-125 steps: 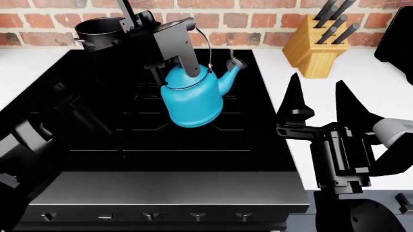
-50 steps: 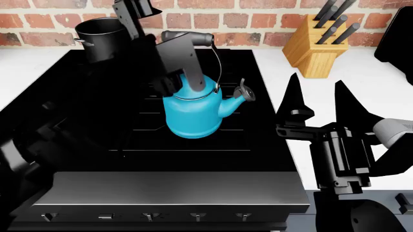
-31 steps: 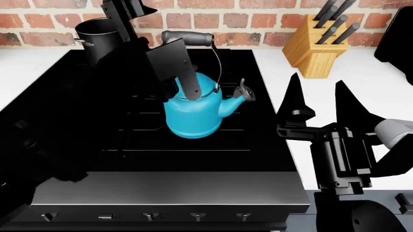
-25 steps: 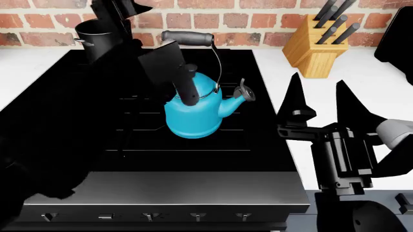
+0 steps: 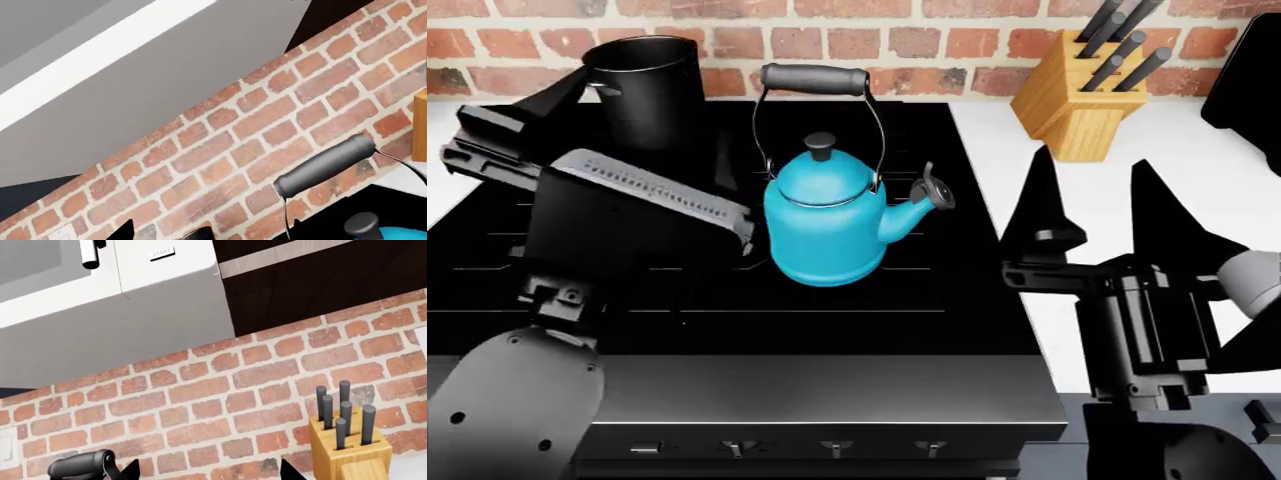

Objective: Pick the kettle from the counter and place it on a stove burner. Then turn the burner on.

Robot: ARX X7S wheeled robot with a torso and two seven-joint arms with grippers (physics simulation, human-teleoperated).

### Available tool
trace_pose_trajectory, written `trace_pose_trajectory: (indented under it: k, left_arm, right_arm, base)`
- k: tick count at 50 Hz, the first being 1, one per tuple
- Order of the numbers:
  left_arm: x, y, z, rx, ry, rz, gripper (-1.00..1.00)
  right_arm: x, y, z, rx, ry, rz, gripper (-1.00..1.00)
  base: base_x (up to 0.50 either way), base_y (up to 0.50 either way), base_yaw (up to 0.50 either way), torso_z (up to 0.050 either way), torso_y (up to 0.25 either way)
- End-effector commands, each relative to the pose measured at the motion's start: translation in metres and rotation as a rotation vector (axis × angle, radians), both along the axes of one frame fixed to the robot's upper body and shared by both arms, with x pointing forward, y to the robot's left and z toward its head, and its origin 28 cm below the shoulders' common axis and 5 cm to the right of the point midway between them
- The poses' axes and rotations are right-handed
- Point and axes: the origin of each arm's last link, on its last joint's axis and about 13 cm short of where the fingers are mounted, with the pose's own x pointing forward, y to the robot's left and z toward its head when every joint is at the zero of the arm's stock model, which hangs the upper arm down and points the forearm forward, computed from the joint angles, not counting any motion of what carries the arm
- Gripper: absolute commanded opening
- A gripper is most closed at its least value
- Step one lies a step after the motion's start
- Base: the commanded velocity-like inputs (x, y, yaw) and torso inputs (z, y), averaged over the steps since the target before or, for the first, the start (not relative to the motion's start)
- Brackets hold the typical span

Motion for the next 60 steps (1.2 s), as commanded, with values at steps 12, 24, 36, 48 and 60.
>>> trace_pose_trajectory:
  k: [12, 24, 36, 48, 60]
  left_arm:
    - [-0.016, 0.023, -0.053, -0.406, -0.145, 0.012, 1.00]
    - [-0.020, 0.026, -0.056, -0.506, -0.185, -0.008, 1.00]
    - [-0.019, 0.024, -0.049, -0.522, -0.199, -0.002, 1.00]
    - [-0.011, 0.019, -0.041, -0.503, -0.206, -0.020, 1.00]
    - [-0.018, 0.017, -0.037, -0.484, -0.239, -0.046, 1.00]
  right_arm:
    - [-0.002, 0.004, 0.003, -0.072, 0.021, -0.068, 1.00]
    - [0.001, 0.003, 0.001, -0.084, 0.028, -0.085, 1.00]
    - [0.002, 0.001, -0.001, -0.066, 0.020, -0.073, 1.00]
    - [0.008, -0.009, -0.009, -0.111, 0.046, -0.126, 1.00]
    - [0.007, -0.014, -0.019, -0.146, 0.086, -0.137, 1.00]
  base:
    - [-0.23, 0.07, 0.00, 0.000, 0.000]
    - [-0.50, 0.21, 0.00, 0.000, 0.000]
    - [-0.40, 0.40, 0.00, 0.000, 0.000]
    - [0.00, 0.00, 0.00, -0.010, -0.008]
    - [0.00, 0.00, 0.00, -0.050, -0.022]
